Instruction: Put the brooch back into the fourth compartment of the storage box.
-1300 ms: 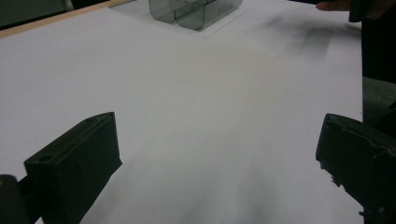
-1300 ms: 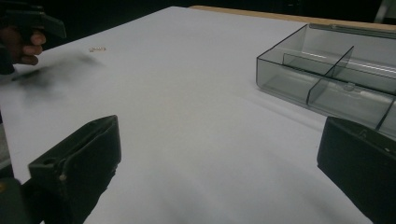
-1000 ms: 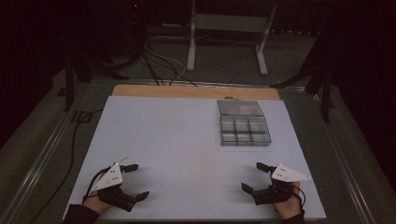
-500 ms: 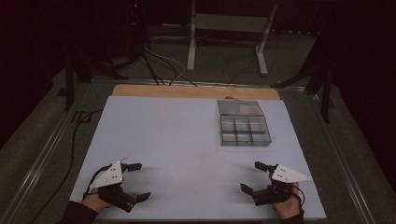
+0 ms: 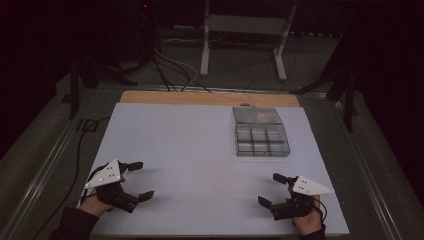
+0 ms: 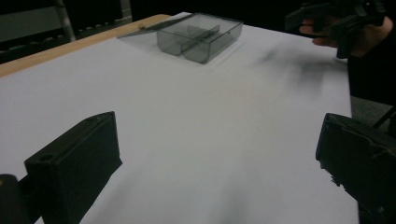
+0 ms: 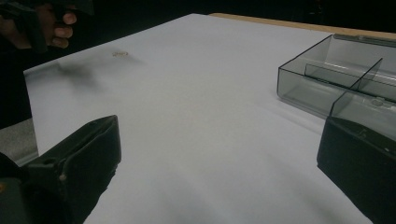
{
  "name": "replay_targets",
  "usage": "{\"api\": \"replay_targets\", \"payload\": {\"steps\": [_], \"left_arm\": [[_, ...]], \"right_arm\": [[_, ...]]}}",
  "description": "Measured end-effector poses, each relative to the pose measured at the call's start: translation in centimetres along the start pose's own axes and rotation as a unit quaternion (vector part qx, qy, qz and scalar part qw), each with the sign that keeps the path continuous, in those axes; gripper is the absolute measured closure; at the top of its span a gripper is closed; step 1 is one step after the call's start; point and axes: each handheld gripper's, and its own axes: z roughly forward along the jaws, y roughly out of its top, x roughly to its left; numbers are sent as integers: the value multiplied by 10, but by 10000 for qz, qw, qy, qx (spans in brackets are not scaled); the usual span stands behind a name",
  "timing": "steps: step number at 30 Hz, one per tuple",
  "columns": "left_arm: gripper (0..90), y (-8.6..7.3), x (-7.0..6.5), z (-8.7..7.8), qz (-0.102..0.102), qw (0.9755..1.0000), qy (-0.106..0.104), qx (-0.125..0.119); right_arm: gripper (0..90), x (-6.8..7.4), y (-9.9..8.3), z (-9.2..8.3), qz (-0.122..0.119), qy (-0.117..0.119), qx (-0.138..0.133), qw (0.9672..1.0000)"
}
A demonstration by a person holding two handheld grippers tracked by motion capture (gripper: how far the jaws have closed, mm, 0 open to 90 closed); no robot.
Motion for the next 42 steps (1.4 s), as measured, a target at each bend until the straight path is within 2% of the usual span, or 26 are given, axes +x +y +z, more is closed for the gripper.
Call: {"api": "replay_targets", "payload": {"steps": [7, 10, 12, 19, 21, 25, 29, 33, 34, 35, 42], "left_arm": [[12, 1, 15, -8, -77, 9999, 105, -86], [13, 0, 26, -11, -48, 9997, 235, -57], [19, -1, 31, -10, -32, 9994, 344, 59], [28, -6, 48, -6, -493, 9976, 357, 316], [56, -7, 51, -7, -538, 9972, 375, 351], [64, -12, 60, -8, -588, 9953, 489, 602], [131, -18, 64, -9, -668, 9936, 635, 656], [171, -25, 69, -9, -754, 9893, 856, 907], [175, -25, 69, -9, -754, 9893, 856, 907], [175, -29, 71, -9, -791, 9872, 940, 1018], [299, -36, 76, -7, -839, 9830, 1062, 1240]], "right_arm": [[0, -1, 0, 0, 30, -23, -15, 10000], [0, -1, 0, 0, 64, -27, -8, 10000], [0, -1, 0, 0, 70, -39, 2, 10000], [0, -2, -1, 0, 107, -41, 15, 9999], [0, -2, -1, 0, 111, -35, 16, 9999], [0, -2, -1, 0, 126, -37, 8, 9999], [0, -2, -1, 0, 139, -25, 13, 9999], [0, -2, -1, 0, 137, -15, 16, 9999], [0, -2, -1, 0, 137, -15, 16, 9999], [0, -2, -1, 0, 145, -13, 13, 9999], [0, -2, -1, -1, 115, -69, -5, 9999]]}}
